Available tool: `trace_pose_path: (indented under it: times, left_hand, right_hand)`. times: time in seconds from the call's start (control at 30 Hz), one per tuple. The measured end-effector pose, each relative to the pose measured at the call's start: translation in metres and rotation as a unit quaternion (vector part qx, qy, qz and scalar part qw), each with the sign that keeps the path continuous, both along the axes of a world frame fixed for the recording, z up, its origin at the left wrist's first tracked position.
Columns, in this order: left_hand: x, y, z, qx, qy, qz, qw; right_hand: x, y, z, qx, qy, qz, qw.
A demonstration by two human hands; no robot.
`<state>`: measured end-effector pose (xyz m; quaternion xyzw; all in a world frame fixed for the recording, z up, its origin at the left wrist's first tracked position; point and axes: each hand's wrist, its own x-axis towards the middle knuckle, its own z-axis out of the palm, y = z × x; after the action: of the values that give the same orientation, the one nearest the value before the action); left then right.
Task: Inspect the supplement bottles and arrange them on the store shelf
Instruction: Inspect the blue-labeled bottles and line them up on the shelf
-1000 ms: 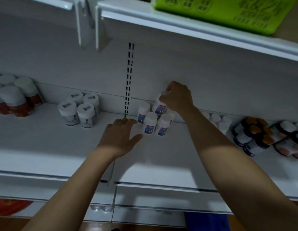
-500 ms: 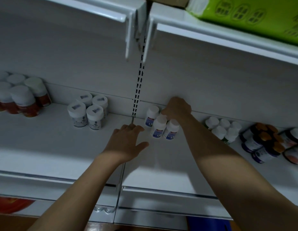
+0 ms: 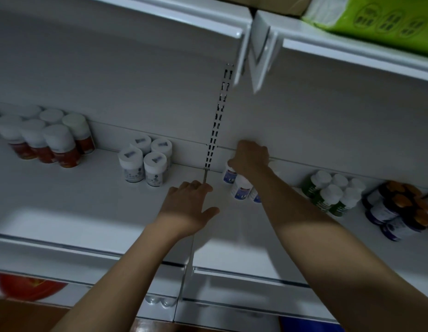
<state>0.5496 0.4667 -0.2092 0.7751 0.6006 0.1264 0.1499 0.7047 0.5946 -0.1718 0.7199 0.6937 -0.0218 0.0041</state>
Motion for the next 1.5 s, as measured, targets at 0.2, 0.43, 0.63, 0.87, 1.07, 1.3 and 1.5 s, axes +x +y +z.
trace_pose_path:
  times: [0.2,0.43,0.63,0.87,1.07,1.3,1.5]
  left_hand:
    - [-0.006,-0.007,0.009,0.011,0.005,0.015,1.000]
    - [0.010,-0.024,0.027,0.083,-0.037,0.018,0.996]
    - [0.052,-0.051,0.039,0.072,-0.159,-0.061,0.983]
    - [0.107,-0.097,0.050,-0.054,-0.265,-0.195,0.943]
    - [0.151,-0.125,0.051,-0.084,-0.273,-0.215,0.934]
    - [0.169,-0.146,0.048,-0.040,-0.272,-0.190,0.942]
    - [0.168,-0.162,0.042,-0.033,-0.290,-0.107,0.950]
  right_hand:
    - [-0.001,-0.025,0.008,0.066,0.124,0.001,0.990]
    - [0.027,-0.095,0.035,0.112,0.399,-0.012,0.910]
    - [0.062,-0.169,0.015,0.053,0.610,-0.105,0.784]
    - [0.120,-0.232,0.020,0.069,0.709,-0.137,0.689]
    - [0.162,-0.269,0.017,0.048,0.727,-0.174,0.662]
    - [0.184,-0.290,0.008,-0.001,0.778,-0.144,0.612]
    - [0.195,-0.302,-0.007,-0.150,0.831,-0.077,0.530]
